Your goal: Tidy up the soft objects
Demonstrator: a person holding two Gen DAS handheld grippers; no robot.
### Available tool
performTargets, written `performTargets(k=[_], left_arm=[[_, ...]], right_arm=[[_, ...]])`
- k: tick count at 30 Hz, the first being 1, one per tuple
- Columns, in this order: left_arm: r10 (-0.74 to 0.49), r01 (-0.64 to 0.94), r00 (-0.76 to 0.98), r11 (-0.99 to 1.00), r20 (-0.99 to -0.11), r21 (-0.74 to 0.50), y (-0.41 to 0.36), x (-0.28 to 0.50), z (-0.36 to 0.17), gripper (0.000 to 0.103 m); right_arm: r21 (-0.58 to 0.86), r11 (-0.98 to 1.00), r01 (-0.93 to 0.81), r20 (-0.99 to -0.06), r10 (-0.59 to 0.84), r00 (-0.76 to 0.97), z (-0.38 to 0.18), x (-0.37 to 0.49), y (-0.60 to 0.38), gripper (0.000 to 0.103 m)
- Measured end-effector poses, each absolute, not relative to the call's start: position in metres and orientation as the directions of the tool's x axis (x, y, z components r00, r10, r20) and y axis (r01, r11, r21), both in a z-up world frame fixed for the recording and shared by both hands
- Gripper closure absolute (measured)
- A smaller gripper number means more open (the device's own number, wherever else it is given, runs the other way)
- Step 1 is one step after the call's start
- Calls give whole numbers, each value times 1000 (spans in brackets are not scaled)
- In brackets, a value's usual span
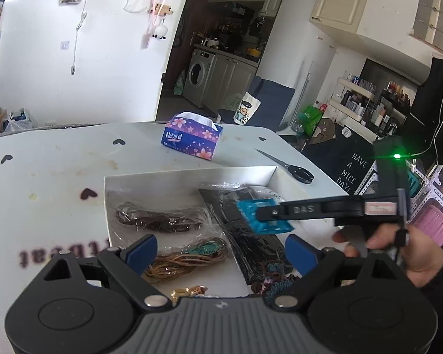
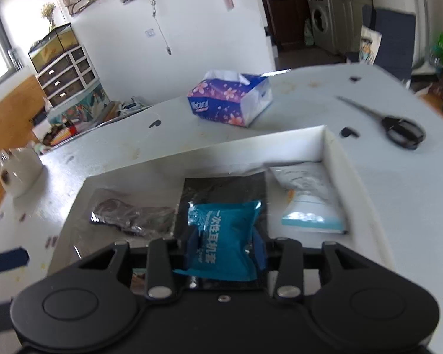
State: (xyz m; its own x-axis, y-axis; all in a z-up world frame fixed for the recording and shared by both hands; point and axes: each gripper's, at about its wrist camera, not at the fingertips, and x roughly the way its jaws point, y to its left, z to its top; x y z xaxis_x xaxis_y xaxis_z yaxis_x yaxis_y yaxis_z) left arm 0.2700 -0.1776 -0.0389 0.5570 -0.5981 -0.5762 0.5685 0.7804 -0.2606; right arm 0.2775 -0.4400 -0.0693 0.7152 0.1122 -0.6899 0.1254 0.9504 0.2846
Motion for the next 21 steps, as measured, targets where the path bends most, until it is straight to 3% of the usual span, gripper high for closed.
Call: performTargets(k=[8, 9, 11, 12, 21], left_arm=[[-598, 577, 562, 779, -572, -247, -173, 258, -34, 9], [-597, 578, 562, 778, -572, -244, -173, 257, -33, 9], [-594, 581, 564, 779, -574, -235, -172, 254, -31, 8], [-591, 582, 565, 780, -576, -230, -172, 253, -31, 6], [-582, 589, 573, 782, -577, -203, -168, 246, -25, 5]], right_arm=[[174, 969, 174, -720, 5, 694, -64, 255, -460, 61], [164, 970, 180, -726, -5, 687, -66, 254, -463, 58], [134, 969, 205, -730, -43, 682, -67, 252, -466, 30], [122, 967, 222, -728, -65, 682, -67, 249, -467, 27], [136, 970, 200, -690, -53, 722, -43, 218, -456, 24]])
